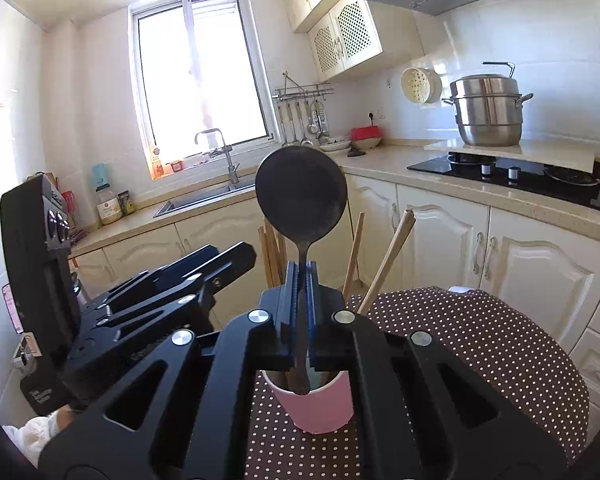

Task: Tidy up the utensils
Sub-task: 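Insert the chopstick into the pink cup and open the left tool while the right tool holds the spoon, then lower the spoon handle-first into the pink cup and open the right tool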

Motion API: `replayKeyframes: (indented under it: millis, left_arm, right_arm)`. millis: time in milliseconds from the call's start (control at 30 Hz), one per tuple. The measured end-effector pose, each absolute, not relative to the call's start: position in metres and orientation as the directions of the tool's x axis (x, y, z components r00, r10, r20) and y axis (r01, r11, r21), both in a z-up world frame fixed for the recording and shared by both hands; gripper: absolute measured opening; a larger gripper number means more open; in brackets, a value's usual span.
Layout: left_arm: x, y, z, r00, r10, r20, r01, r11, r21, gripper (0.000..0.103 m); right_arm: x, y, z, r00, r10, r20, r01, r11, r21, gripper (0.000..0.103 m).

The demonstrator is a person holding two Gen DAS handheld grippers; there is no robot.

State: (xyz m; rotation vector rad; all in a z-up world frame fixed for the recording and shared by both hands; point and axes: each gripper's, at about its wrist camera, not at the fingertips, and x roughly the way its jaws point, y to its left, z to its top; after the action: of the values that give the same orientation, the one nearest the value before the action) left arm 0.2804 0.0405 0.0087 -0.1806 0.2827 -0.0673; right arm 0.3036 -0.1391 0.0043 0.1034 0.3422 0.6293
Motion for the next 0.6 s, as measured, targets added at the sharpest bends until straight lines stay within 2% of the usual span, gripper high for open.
replayKeyframes:
  millis: [200,433,500,600]
  left_arm:
    - [0.276,0.046,0.009,0.958,-0.064,-0.278,0.016,0.985,-0.174,0.052]
    - [0.275,0.052,0.004,0.950,-0.044,-0.310,-0.009,0.986,-0.168,0.058]
    - [0.273,0.055,0.002,0.946,-0.037,-0.323,-0.019,0.986,-0.168,0.067]
    - [0.269,0.057,-0.001,0.941,-0.036,-0.337,-0.023,0.985,-0.169,0.070]
  right_arm:
    - [0.307,-0.134,-0.001,0.765,0.585,-0.269,-0.551,0.811,0.199,0.004]
    - [0.314,-0.127,-0.017,0.745,0.573,-0.341,-0.537,0.819,0.204,0.004]
    - [0.315,-0.126,-0.022,0.737,0.570,-0.364,-0.531,0.821,0.210,0.005]
    - [0.316,-0.124,-0.029,0.743,0.536,-0.401,-0.497,0.843,0.205,0.006]
